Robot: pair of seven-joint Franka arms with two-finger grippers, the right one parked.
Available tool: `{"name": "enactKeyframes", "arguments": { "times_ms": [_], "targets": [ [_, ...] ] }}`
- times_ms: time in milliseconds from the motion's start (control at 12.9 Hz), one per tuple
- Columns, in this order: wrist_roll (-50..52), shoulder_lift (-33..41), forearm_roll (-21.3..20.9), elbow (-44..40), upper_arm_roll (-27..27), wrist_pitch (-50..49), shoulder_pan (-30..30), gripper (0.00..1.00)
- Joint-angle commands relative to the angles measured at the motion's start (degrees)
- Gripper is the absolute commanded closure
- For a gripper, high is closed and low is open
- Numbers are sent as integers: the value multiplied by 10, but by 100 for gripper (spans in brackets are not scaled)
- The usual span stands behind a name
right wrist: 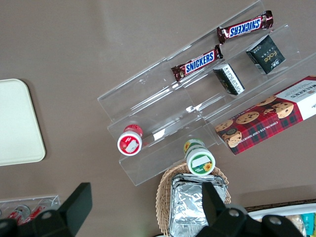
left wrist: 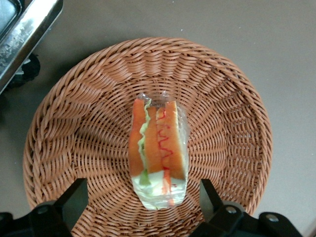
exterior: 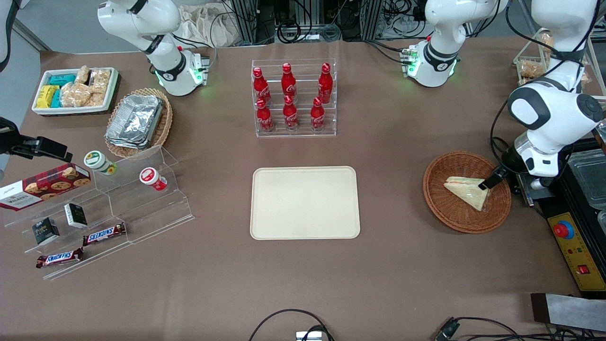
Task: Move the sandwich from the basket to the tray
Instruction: 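Lower the open left gripper around the wrapped sandwich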
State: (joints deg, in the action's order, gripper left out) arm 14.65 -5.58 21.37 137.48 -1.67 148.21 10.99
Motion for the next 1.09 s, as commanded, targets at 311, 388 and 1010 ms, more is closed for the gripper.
{"name": "enactKeyframes", "arguments": {
  "times_ms": [311,388,1010],
  "targets": [
    [18,-8,7,-8,-2,9,-4,0],
    [20,-14,7,-11,-5,15,-4,0],
    [31,-54,7,-16,-22,67,-4,0]
  ]
}}
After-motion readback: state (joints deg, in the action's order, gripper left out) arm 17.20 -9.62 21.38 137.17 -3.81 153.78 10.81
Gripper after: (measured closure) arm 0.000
